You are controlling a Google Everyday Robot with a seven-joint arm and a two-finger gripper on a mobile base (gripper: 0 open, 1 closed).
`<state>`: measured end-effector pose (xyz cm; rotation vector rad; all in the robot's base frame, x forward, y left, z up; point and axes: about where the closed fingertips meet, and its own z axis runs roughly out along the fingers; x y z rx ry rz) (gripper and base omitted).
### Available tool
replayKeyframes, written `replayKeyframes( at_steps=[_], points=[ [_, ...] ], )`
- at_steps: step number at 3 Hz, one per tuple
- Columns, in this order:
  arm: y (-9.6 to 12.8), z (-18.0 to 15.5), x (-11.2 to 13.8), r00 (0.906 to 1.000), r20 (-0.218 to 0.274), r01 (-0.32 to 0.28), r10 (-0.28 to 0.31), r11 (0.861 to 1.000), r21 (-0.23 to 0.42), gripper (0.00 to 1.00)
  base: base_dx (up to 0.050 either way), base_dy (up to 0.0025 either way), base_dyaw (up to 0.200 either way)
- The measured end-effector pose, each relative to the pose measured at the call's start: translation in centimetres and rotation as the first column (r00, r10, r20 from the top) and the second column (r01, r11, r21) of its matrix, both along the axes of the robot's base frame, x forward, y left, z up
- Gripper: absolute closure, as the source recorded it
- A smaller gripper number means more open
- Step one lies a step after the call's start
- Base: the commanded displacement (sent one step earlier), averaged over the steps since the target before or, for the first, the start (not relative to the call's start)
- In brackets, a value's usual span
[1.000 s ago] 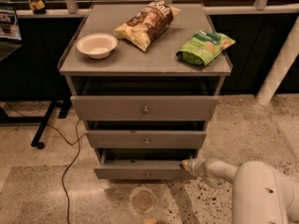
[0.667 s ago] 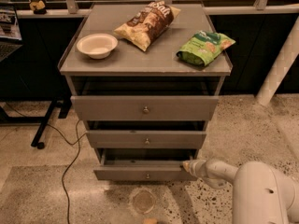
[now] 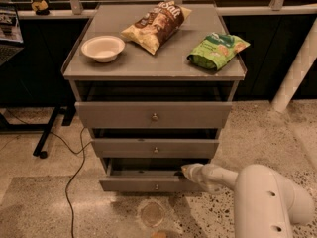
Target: Open bottom drawer
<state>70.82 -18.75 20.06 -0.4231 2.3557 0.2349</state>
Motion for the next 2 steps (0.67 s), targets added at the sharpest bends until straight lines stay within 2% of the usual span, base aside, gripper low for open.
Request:
replayKeyframes(
  at_steps=[1, 2],
  points=[
    [-0.4, -0.8, -0.4, 0.9997, -0.026, -0.001, 0.001, 1.000, -0.012, 1.00, 0.000, 0.00000, 0.000],
    [-2.2, -2.9, -1.9, 0.9966, -0.079, 0.024, -0.025, 1.000, -0.012, 1.00, 0.000, 0.00000, 0.000]
  ],
)
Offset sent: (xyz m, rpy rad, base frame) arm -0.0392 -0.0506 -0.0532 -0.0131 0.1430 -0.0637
